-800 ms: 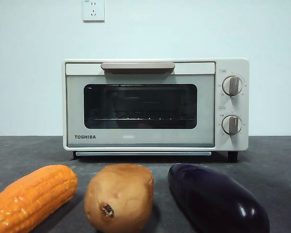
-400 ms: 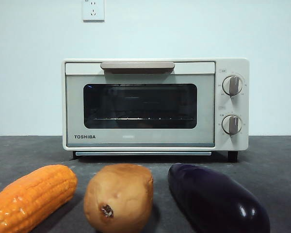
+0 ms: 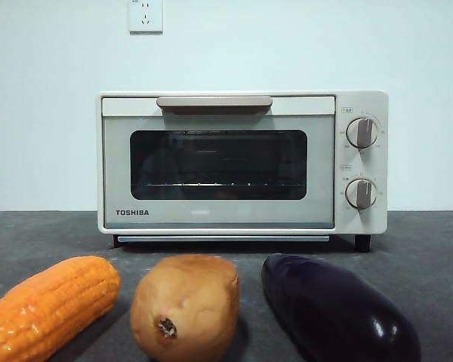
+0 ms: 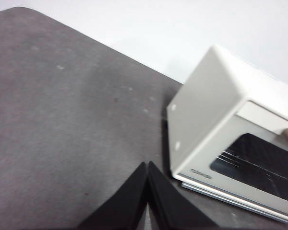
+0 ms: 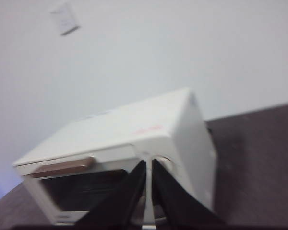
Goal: Take the eggplant from the table,put the eggplant in the oven
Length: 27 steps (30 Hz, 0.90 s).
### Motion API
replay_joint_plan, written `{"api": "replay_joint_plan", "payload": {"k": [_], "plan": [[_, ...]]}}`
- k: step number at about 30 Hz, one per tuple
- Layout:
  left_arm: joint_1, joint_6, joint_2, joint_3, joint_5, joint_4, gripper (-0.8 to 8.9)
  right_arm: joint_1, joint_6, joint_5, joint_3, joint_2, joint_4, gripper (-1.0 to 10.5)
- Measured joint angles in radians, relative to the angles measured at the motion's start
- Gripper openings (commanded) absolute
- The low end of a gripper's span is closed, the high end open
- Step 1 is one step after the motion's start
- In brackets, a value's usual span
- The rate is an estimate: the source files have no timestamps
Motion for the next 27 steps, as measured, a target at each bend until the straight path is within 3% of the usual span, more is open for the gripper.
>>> {"api": "replay_joint_plan", "payload": {"k": [2, 6, 9, 14, 19, 27], "plan": [[0.000, 0.007, 0.041, 0.034, 0.021, 0.001, 0.04, 0.000, -0.032, -0.100, 0.051, 0.042, 0.007, 0.0], [0.000, 0.026, 0.137, 0.103, 0.063, 0.002, 0.04, 0.000, -0.071, -0.385, 0.129, 0.121, 0.088, 0.0], [0.000, 0.035, 0.203, 0.148, 0.093, 0.001, 0.04, 0.001, -0.061, -0.458, 0.176, 0.143, 0.166, 0.0], [0.000, 0.047, 0.287, 0.212, 0.148, 0.002, 0.04, 0.001, -0.011, -0.429, 0.262, 0.146, 0.271, 0.0], [0.000, 0.048, 0.338, 0.256, 0.175, 0.005, 0.04, 0.001, 0.071, -0.265, 0.320, 0.146, 0.280, 0.0], [-0.019, 0.048, 0.371, 0.259, 0.187, 0.003, 0.04, 0.001, 0.102, -0.010, 0.391, 0.172, 0.199, 0.0]]}}
